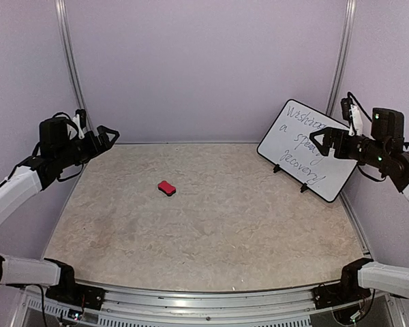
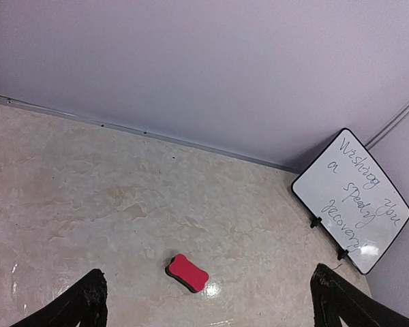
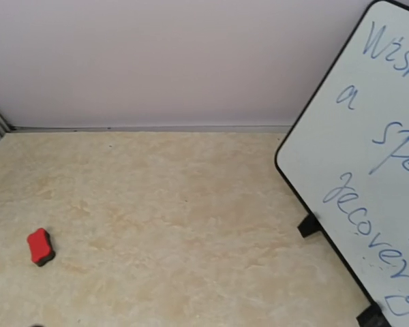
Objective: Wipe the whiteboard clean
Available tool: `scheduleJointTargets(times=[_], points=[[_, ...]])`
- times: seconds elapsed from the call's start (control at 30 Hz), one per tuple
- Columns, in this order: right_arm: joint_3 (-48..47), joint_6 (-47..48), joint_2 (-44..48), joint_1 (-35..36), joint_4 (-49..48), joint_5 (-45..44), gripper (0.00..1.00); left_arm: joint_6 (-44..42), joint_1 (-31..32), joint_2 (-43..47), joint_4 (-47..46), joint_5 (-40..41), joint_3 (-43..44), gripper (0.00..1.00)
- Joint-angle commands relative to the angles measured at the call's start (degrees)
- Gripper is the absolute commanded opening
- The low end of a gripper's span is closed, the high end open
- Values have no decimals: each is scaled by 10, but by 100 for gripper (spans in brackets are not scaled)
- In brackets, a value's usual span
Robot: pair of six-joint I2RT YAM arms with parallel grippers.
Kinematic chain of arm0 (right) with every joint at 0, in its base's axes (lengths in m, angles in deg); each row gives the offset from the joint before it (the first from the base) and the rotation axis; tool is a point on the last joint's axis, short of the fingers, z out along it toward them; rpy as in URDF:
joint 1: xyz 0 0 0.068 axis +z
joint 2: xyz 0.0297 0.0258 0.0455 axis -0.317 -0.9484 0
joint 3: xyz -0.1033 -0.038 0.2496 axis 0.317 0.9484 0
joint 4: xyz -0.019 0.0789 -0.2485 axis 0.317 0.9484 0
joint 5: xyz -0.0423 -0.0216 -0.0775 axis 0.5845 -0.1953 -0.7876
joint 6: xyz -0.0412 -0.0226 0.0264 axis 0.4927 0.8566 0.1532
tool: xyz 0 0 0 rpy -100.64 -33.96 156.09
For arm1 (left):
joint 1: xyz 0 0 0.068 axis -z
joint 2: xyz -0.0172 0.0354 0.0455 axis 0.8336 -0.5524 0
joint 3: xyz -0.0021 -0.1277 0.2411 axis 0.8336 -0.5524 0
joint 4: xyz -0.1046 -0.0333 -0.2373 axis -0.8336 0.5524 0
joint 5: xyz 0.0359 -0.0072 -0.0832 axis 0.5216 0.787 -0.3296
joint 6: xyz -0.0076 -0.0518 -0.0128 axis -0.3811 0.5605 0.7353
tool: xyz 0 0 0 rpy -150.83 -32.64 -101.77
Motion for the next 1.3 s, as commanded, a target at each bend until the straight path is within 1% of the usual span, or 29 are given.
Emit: scheduleJointTargets(times=[0.0,0.27,0.37,0.43,0.57,0.77,0.97,1.13,1.27], points=[[9,4,-5,4,14,-23,99,-11,8,18,-27,-4,-10,99],[35,-30,-48,4,9,-73,98,-42,78,2,19,67,28,99],[62,-66,-65,5,-6,-108,93,-54,97,-3,33,84,44,99],[99,-96,-72,6,-33,-128,89,-60,106,-8,36,90,51,99],[149,-151,-98,18,-87,-162,80,-56,108,-10,22,78,35,99],[169,-201,-163,55,-131,-249,77,-57,107,-12,21,70,25,99],[171,-246,-260,62,-170,-297,72,-53,101,-9,11,55,17,99],[162,-277,-339,63,-191,-316,71,-48,94,-5,7,40,11,99],[145,-301,-401,67,-200,-359,70,-45,90,-1,2,32,8,99]])
